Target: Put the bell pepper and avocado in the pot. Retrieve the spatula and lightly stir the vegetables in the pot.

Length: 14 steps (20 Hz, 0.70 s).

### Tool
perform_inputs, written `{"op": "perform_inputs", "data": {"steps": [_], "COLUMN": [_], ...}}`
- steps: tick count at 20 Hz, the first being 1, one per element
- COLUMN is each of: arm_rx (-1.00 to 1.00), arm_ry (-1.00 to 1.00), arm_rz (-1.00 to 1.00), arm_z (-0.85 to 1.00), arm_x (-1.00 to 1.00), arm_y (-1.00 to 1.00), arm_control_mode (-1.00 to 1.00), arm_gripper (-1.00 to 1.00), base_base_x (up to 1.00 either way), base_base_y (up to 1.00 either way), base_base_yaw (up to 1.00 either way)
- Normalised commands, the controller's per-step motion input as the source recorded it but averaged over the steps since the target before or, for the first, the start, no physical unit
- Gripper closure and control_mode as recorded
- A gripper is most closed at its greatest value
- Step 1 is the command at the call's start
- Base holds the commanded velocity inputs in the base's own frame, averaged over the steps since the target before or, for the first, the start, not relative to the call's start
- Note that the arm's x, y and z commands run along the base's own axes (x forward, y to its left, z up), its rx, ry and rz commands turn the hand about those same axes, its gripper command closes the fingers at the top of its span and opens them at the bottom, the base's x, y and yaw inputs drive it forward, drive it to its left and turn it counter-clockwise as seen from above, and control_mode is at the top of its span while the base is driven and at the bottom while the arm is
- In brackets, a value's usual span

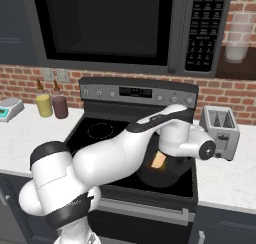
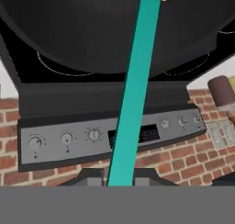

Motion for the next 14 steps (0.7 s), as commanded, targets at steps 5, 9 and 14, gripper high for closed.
{"op": "perform_inputs", "data": {"steps": [5,9,14], "arm_rx": [0.01,0.01,0.00], "arm_ry": [-0.06,-0.20,-0.29], "arm_rz": [0.00,0.00,0.00], "arm_z": [0.00,0.00,0.00], "arm_x": [0.07,-0.01,-0.09], "arm_y": [0.00,0.00,0.00], "arm_control_mode": [-1.00,-1.00,-1.00], "arm_gripper": [1.00,1.00,1.00], "base_base_x": [0.00,0.00,0.00], "base_base_y": [0.00,0.00,0.00], "base_base_yaw": [0.00,0.00,0.00]}}
